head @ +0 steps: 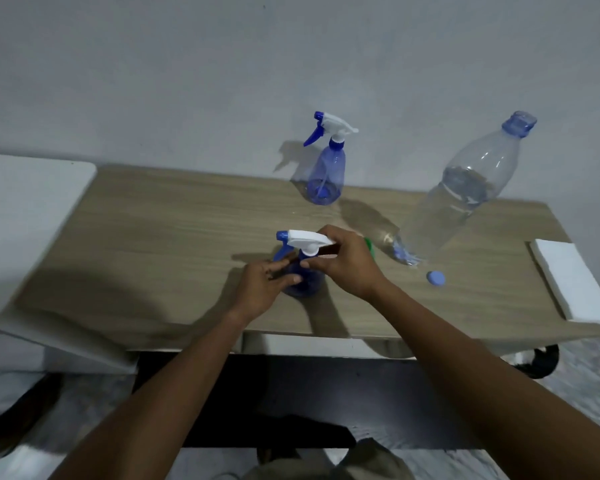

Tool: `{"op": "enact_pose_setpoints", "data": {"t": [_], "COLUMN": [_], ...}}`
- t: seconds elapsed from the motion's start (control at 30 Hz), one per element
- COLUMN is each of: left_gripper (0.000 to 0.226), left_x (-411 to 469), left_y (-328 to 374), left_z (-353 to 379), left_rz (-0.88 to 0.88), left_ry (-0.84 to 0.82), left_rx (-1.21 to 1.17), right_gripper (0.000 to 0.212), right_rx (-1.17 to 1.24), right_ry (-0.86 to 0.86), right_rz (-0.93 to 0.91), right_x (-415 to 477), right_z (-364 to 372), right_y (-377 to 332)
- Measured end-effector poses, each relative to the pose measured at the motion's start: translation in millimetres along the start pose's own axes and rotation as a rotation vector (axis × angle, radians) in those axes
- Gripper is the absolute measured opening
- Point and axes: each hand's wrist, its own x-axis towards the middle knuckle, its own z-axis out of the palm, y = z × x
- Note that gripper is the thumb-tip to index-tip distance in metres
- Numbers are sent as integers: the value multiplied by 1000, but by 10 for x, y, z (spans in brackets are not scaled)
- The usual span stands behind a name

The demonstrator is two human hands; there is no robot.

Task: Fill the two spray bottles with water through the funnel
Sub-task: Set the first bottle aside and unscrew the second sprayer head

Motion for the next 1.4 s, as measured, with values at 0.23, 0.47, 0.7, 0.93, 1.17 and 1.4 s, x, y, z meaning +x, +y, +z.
{"op": "enact_pose_setpoints", "data": {"t": [0.23,0.47,0.7,0.93,1.17,1.4], "left_gripper": [45,46,47,46,43,46], "left_x": [43,-95,-106,-80,-89,-52], "left_y": [77,112,143,143,141,93], "left_z": [-46,68,-4,-2,-18,-33], "left_rz": [18,32,61,84,74,74], "left_ry": [-25,-11,-26,-23,-28,-51], "left_rx": [55,120,170,159,189,119], "right_gripper": [27,28,22,19,33,19], "right_rx": [-47,-164,-389,-385,-438,-421], "right_ry": [-54,-304,-205,-328,-196,-319], "right_rz": [-4,-86,-160,-153,-124,-121], "right_x": [81,67,78,46,54,32], "right_z": [-61,-286,-100,-264,-118,-261], "right_y": [-43,-53,-164,-222,-264,-295]}}
